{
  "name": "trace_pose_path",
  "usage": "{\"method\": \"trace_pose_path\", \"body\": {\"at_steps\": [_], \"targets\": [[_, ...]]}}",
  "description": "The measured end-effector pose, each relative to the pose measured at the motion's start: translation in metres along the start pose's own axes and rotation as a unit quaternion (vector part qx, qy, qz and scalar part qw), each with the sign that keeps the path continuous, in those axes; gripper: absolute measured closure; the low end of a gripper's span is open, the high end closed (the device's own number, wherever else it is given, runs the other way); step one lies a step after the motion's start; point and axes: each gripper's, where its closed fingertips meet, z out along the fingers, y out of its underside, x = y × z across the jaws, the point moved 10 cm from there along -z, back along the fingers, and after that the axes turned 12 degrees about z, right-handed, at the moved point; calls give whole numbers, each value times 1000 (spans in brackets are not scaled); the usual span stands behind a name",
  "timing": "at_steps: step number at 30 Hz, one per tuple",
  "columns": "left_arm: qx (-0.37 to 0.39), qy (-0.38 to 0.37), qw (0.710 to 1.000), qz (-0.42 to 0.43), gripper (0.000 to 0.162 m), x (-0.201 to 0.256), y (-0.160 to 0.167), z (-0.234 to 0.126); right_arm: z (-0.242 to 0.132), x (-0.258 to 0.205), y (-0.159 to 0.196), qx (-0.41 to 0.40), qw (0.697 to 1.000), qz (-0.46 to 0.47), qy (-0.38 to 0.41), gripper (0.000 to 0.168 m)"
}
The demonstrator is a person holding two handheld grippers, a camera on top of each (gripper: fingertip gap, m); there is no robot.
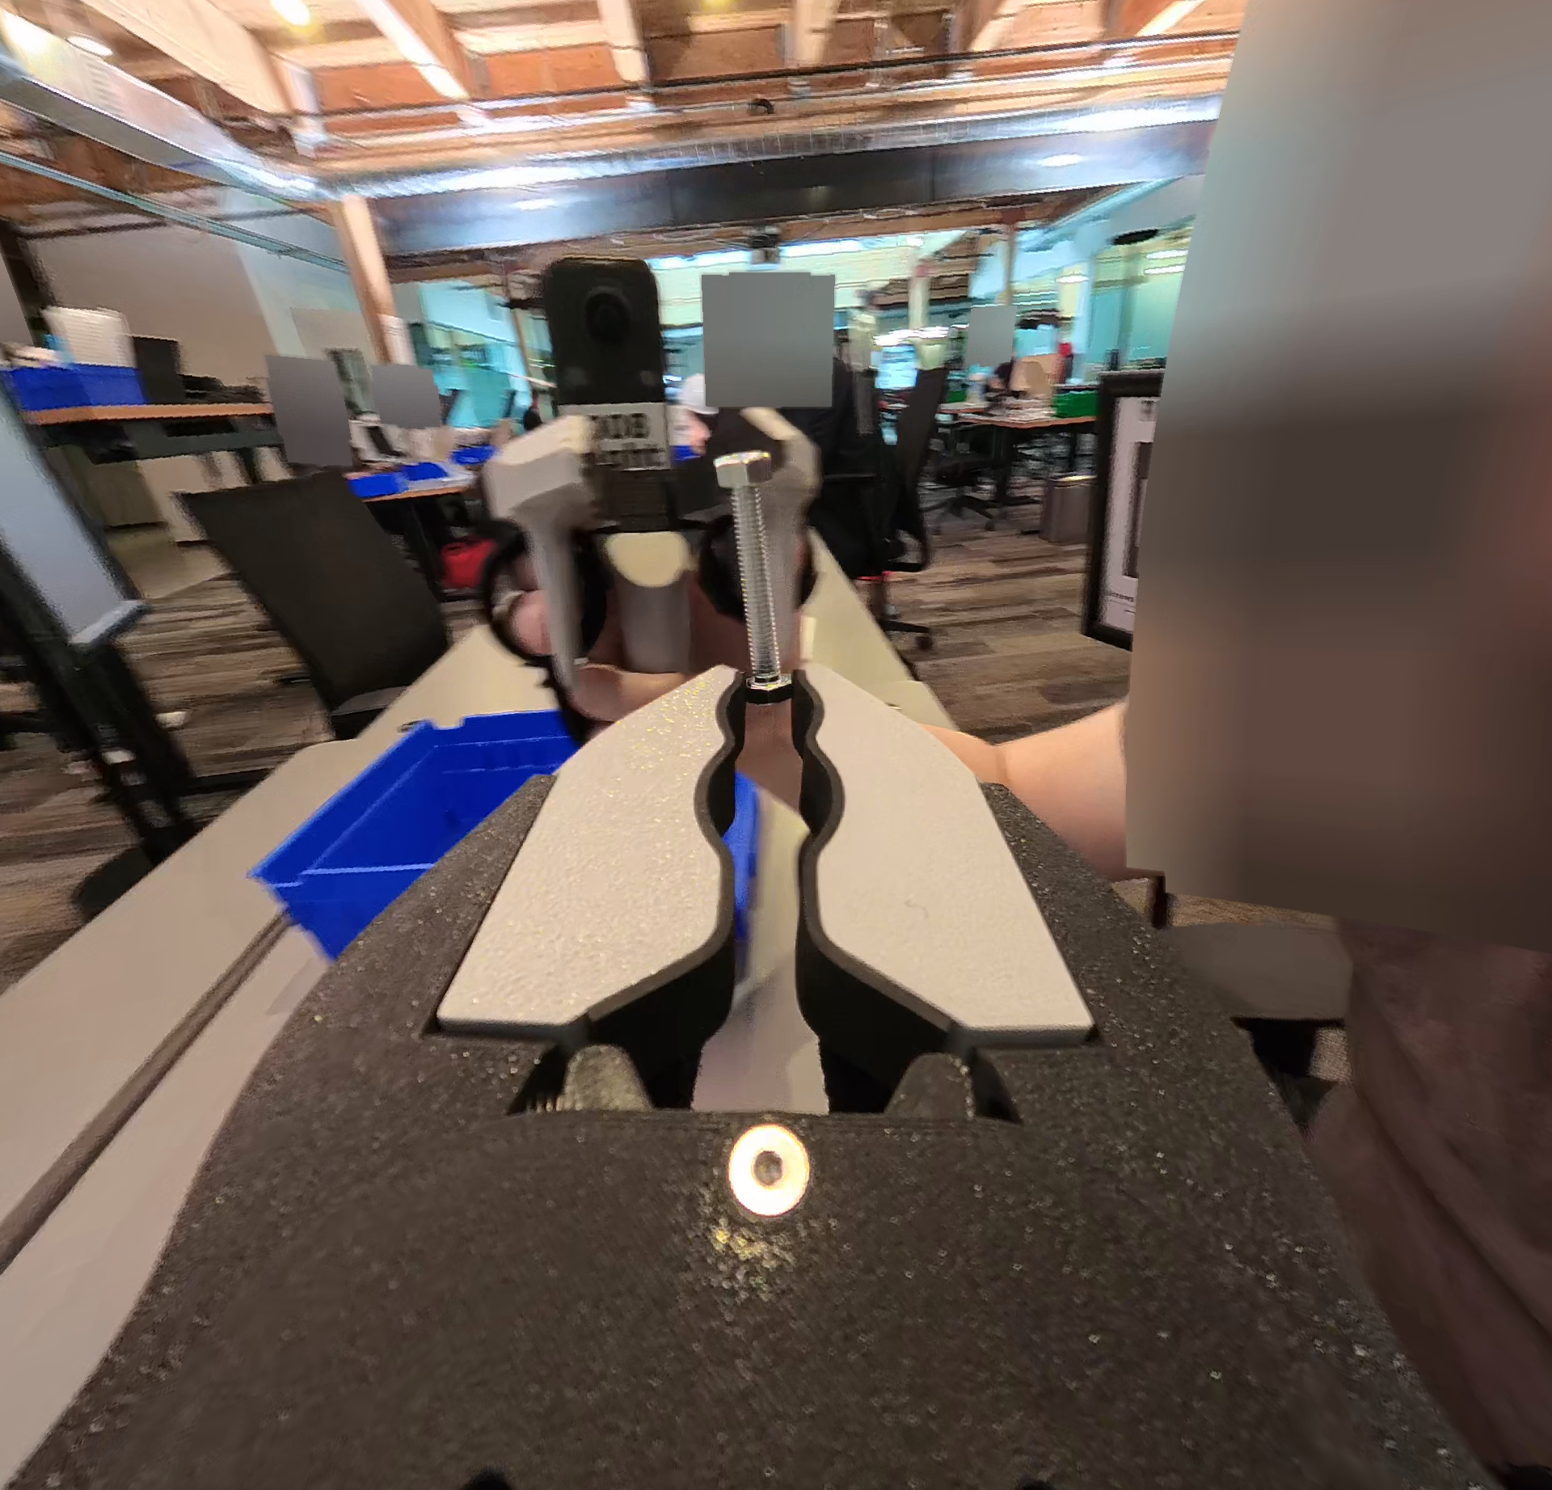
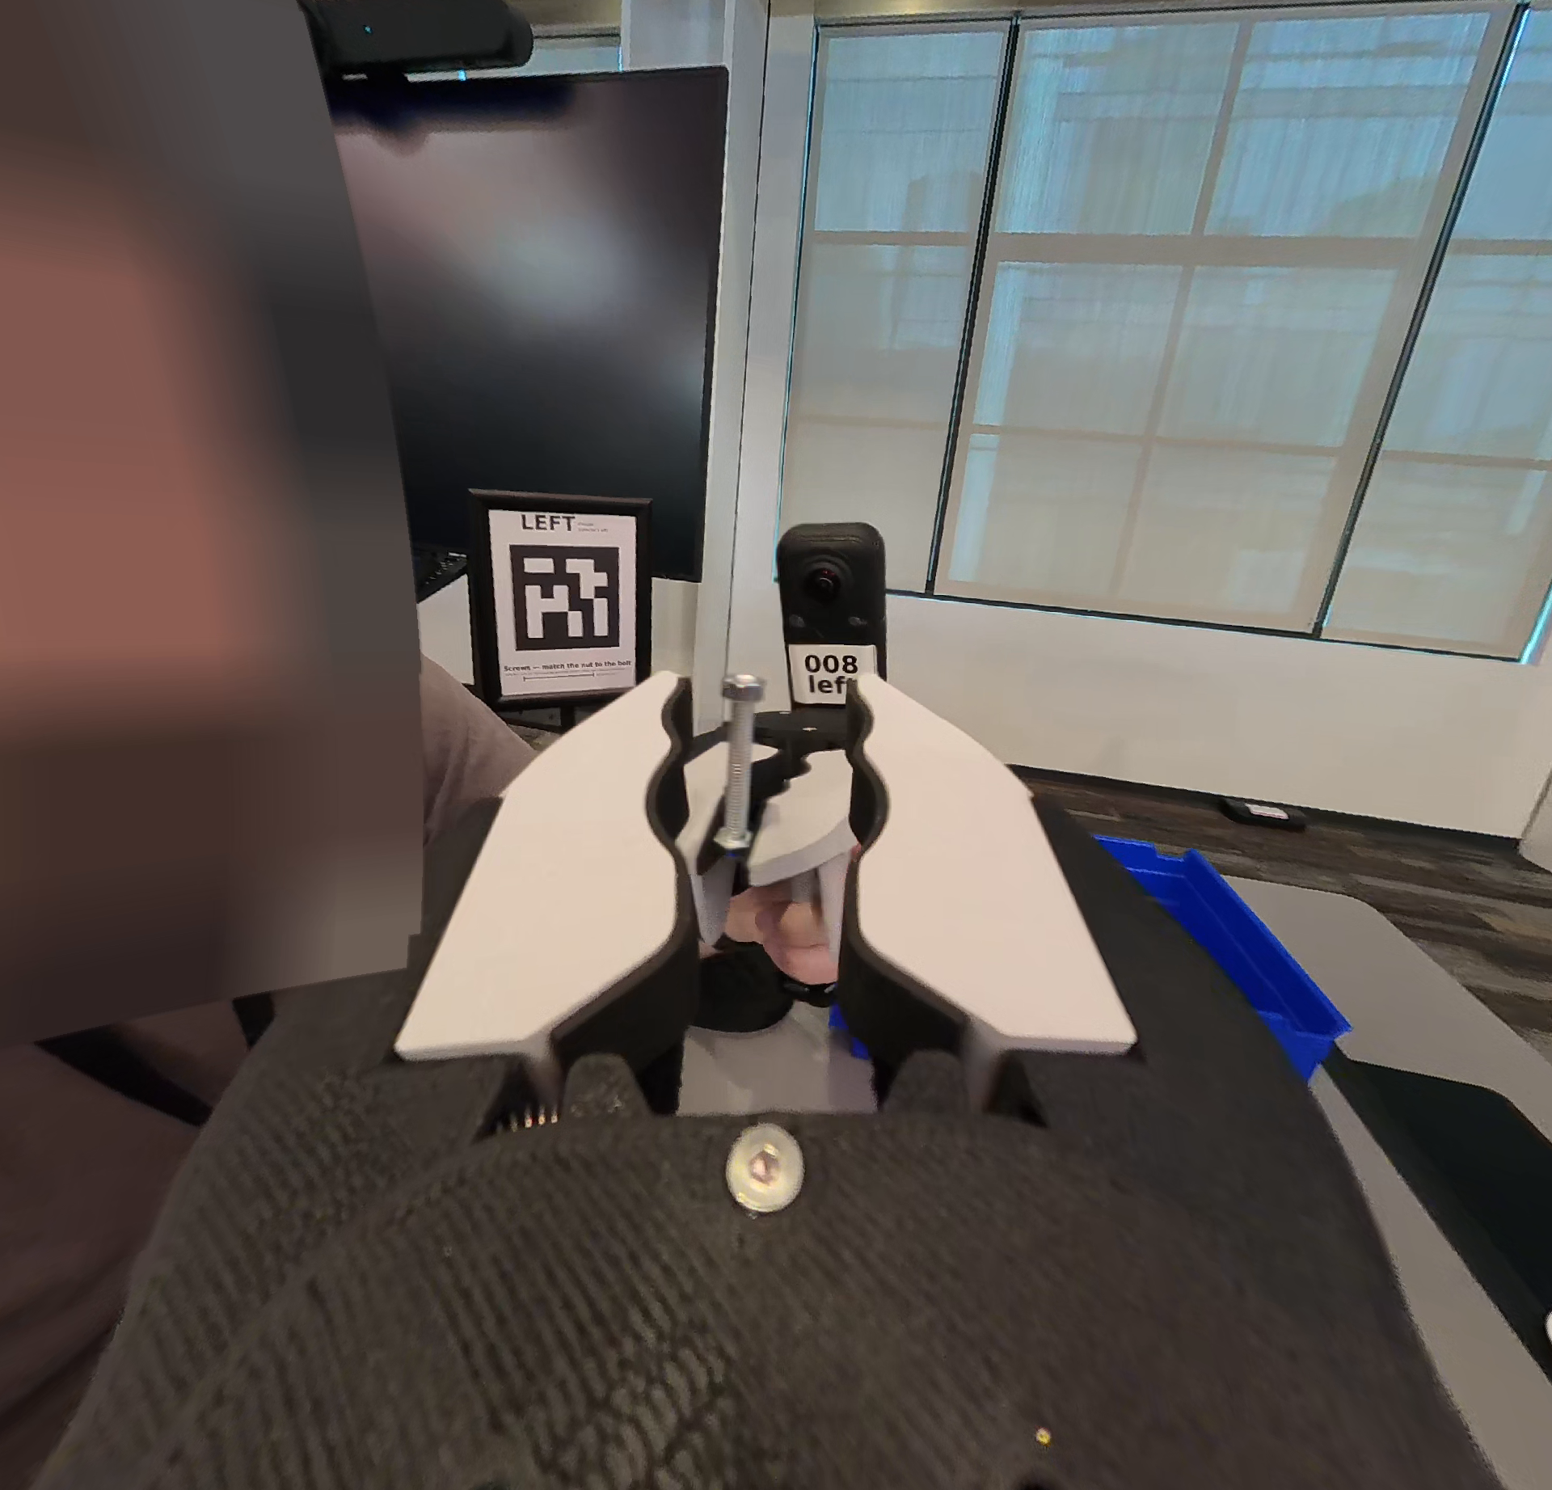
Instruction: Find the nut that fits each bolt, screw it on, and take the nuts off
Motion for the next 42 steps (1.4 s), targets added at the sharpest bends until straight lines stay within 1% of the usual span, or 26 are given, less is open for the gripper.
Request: {"method": "trace_pose_path", "body": {"at_steps": [6, 13, 38, 42], "targets": [[-31, -57, 997, 37, 152, -2, 1, -2, 7, -9, -2, -19, 998, -32, 45, 136], [-34, -55, 997, 35, 152, -2, 2, 0, 6, -6, -3, -32, 998, -12, 60, 140], [-35, -42, 998, 24, 152, -2, 4, 1, 5, -2, 0, -45, 998, 5, 37, 157], [-35, -41, 998, 24, 152, -2, 4, 1, 5, -2, 0, -48, 998, -1, 38, 157]]}}
